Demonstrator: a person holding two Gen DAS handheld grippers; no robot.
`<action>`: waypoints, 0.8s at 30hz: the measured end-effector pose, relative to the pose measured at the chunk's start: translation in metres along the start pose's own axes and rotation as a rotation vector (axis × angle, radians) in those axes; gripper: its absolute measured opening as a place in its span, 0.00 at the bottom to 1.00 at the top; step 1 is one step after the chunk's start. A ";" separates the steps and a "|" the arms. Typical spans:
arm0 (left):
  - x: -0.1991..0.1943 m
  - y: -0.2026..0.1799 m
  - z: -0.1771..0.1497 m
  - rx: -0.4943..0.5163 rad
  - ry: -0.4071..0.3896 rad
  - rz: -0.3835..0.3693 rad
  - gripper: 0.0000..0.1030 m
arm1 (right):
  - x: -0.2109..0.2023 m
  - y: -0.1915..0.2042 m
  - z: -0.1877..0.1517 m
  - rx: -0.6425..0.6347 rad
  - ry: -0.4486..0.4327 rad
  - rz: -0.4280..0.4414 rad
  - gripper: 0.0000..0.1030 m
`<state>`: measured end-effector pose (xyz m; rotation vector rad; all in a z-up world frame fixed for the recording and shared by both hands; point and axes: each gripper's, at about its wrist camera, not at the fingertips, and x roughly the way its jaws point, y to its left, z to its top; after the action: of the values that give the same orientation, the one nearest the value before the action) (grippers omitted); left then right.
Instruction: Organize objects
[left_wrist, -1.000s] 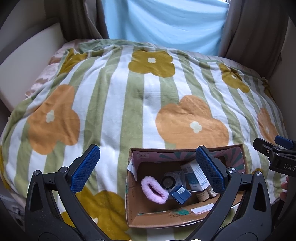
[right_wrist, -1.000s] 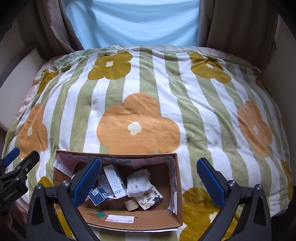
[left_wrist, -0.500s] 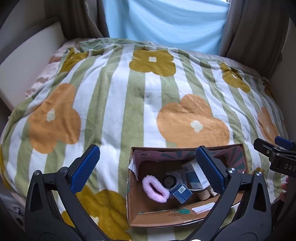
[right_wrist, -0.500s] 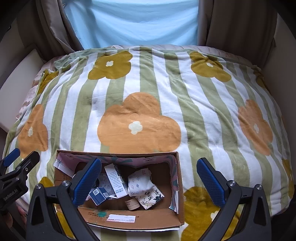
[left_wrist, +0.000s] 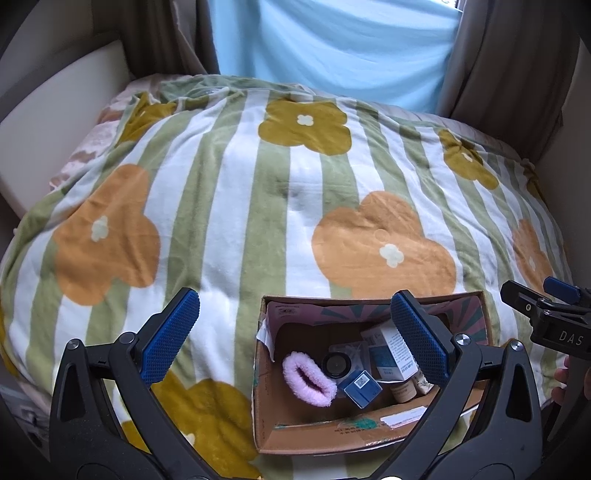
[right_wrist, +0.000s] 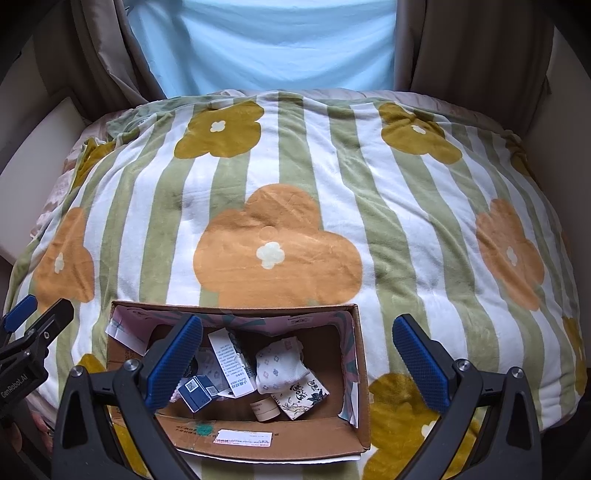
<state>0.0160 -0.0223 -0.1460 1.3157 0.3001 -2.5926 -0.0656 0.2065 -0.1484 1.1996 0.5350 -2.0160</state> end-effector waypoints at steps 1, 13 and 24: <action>0.000 0.000 0.000 0.001 0.000 0.001 1.00 | 0.000 0.000 0.000 0.000 0.000 0.001 1.00; 0.001 0.000 0.001 -0.005 0.000 0.010 1.00 | 0.001 -0.001 0.000 -0.001 -0.001 0.000 1.00; 0.010 0.007 -0.007 -0.068 0.018 0.014 1.00 | 0.001 0.000 0.001 0.000 -0.001 0.000 1.00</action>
<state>0.0175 -0.0285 -0.1590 1.3144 0.3768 -2.5366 -0.0661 0.2055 -0.1493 1.1988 0.5341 -2.0168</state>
